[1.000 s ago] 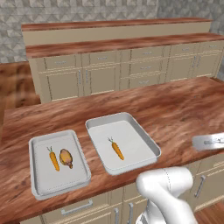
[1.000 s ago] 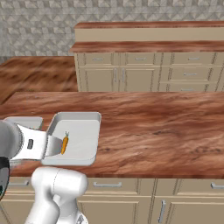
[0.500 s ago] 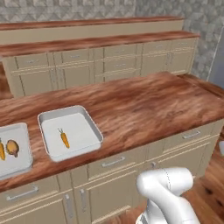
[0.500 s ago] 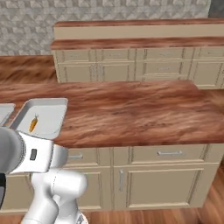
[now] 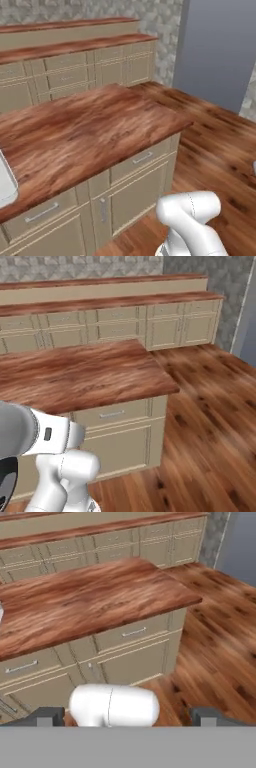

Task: Place one carrot and one chicken drumstick in each tupperware on the nearby counter, to pack two identical lunches.

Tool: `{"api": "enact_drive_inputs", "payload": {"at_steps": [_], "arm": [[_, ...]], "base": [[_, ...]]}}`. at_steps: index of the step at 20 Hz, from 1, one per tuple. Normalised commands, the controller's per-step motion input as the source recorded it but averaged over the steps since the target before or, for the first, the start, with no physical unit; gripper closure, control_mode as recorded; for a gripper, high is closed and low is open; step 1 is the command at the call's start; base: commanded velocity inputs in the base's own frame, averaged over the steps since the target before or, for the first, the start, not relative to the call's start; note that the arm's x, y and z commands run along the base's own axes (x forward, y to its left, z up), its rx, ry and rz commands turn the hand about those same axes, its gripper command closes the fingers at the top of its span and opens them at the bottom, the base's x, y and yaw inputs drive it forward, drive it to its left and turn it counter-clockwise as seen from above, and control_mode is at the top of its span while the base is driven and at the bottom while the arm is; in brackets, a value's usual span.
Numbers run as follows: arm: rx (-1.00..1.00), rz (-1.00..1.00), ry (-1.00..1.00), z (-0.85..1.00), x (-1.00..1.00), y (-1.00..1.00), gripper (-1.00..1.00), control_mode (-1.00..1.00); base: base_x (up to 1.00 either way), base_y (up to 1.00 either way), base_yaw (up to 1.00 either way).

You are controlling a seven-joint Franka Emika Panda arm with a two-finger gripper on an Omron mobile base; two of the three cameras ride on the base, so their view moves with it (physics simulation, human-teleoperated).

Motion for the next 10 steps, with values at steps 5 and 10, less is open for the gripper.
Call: {"api": "enact_drive_inputs", "payload": {"at_steps": [5,10], "arm": [[0.0,0.0,0.0,0.0,0.0,0.0,-1.0,1.0],[0.0,0.0,0.0,0.0,0.0,0.0,-1.0,1.0]], "base": [[0.0,-0.93,-0.63],[0.0,-0.84,-0.67]]}}
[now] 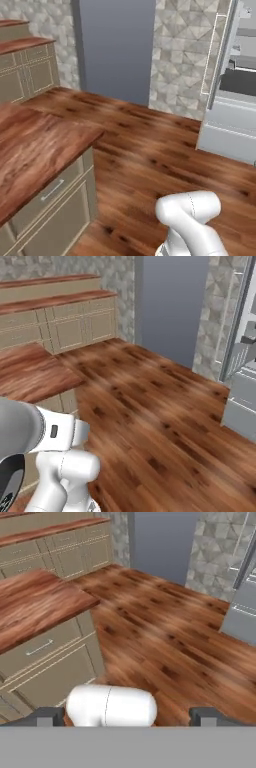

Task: Place one carrot and one chicken drumstick in each tupperware on the nearby counter, to pack two identical lunches.

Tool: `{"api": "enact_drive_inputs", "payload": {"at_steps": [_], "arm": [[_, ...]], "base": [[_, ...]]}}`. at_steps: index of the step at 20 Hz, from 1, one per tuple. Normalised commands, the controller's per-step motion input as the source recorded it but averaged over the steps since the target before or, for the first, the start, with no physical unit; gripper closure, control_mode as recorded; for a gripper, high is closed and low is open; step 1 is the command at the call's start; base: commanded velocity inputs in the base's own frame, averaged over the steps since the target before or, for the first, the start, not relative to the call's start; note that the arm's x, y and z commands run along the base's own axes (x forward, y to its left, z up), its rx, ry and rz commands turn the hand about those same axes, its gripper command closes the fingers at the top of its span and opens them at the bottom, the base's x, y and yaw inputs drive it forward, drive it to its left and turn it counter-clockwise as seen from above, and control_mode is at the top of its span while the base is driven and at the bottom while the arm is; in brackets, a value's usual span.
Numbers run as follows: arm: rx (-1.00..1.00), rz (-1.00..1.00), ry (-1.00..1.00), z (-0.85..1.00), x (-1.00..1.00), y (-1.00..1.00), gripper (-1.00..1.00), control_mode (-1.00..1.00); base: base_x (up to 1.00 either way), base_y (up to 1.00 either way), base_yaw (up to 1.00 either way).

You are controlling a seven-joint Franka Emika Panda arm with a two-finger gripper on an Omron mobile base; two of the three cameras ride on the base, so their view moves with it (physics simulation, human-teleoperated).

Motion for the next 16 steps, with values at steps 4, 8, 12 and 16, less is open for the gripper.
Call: {"api": "enact_drive_inputs", "payload": {"at_steps": [4,8,12,16], "arm": [[0.0,0.0,0.0,0.0,0.0,0.0,-1.0,1.0],[0.0,0.0,0.0,0.0,0.0,0.0,-1.0,1.0],[0.0,0.0,0.0,0.0,0.0,0.0,-1.0,1.0],[0.0,0.0,0.0,0.0,0.0,0.0,-1.0,1.0]], "base": [[0.0,-0.81,-0.67],[0.16,-0.39,-0.63],[0.85,0.3,-0.47],[1.0,0.69,-0.3]]}}
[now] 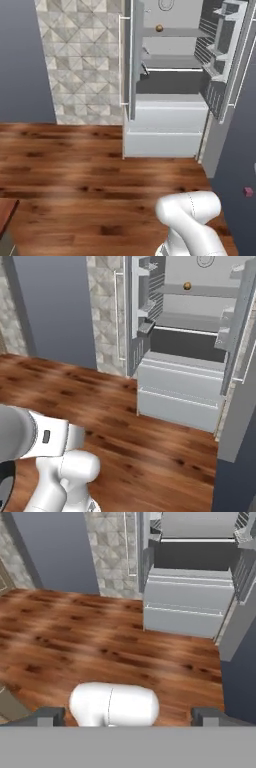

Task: Place one carrot and one chicken drumstick in each tupperware on the nearby counter, to pack two identical lunches.

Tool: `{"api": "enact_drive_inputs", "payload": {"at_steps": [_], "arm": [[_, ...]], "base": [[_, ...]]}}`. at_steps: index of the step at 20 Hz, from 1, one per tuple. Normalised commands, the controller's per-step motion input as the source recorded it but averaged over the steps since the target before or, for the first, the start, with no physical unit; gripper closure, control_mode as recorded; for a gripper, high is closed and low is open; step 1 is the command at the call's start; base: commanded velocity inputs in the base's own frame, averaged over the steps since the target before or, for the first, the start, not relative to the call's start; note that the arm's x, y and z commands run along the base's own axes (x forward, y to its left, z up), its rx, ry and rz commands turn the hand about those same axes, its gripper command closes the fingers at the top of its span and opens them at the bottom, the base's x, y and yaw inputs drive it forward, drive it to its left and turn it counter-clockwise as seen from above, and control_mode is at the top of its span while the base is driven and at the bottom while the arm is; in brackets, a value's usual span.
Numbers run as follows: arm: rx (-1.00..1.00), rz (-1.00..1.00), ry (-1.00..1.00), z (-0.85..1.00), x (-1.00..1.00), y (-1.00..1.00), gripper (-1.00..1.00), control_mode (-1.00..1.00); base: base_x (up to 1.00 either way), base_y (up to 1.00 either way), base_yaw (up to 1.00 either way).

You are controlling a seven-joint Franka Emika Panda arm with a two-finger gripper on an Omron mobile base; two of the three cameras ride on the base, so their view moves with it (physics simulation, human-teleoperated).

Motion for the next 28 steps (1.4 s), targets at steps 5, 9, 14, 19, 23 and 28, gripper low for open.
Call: {"api": "enact_drive_inputs", "payload": {"at_steps": [5,9,14,19,23,28], "arm": [[0.0,0.0,0.0,0.0,0.0,0.0,-1.0,1.0],[0.0,0.0,0.0,0.0,0.0,0.0,-1.0,1.0],[0.0,0.0,0.0,0.0,0.0,0.0,-1.0,1.0],[0.0,0.0,0.0,0.0,0.0,0.0,-1.0,1.0],[0.0,0.0,0.0,0.0,0.0,0.0,-1.0,1.0],[0.0,0.0,0.0,0.0,0.0,0.0,-1.0,1.0]], "base": [[1.0,0.73,-0.25],[0.91,-0.09,-0.21],[0.15,-0.8,-0.15],[0.07,-0.71,-0.07],[0.34,-0.13,-0.07],[0.72,0.03,-0.06]]}}
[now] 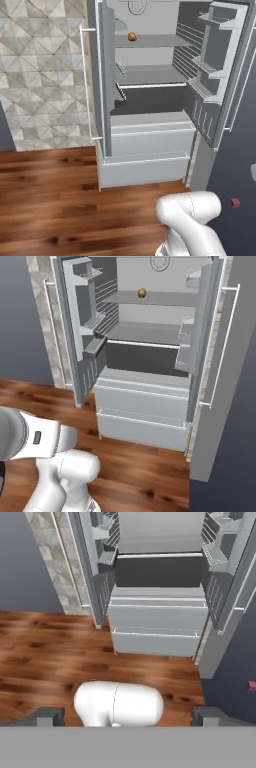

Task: Place one carrot and one chicken drumstick in each tupperware on the nearby counter, to pack two identical lunches.

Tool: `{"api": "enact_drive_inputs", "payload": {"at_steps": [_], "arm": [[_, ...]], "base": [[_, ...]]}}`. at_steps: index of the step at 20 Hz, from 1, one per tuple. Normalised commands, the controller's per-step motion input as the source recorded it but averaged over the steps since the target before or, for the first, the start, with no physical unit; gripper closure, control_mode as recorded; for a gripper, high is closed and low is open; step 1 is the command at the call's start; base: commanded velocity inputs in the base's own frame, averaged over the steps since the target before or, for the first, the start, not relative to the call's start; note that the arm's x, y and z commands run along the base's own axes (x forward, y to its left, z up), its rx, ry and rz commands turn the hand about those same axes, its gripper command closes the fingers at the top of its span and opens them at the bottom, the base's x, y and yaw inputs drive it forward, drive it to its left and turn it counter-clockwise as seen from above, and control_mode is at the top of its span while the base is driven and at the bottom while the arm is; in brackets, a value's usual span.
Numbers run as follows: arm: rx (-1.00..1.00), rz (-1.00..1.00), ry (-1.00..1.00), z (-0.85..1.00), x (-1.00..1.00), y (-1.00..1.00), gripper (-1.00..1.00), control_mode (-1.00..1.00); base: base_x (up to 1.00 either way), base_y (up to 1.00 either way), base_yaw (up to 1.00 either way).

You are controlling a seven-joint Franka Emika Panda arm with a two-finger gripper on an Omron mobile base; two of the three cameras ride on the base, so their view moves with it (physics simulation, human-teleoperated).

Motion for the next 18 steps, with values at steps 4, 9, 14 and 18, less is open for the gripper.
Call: {"api": "enact_drive_inputs", "payload": {"at_steps": [4,9,14,18], "arm": [[0.0,0.0,0.0,0.0,0.0,0.0,-1.0,1.0],[0.0,0.0,0.0,0.0,0.0,0.0,-1.0,1.0],[0.0,0.0,0.0,0.0,0.0,0.0,-1.0,1.0],[0.0,0.0,0.0,0.0,0.0,0.0,-1.0,1.0]], "base": [[0.87,0.02,-0.09],[0.84,0.0,-0.1],[1.0,0.0,-0.09],[0.97,0.0,-0.05]]}}
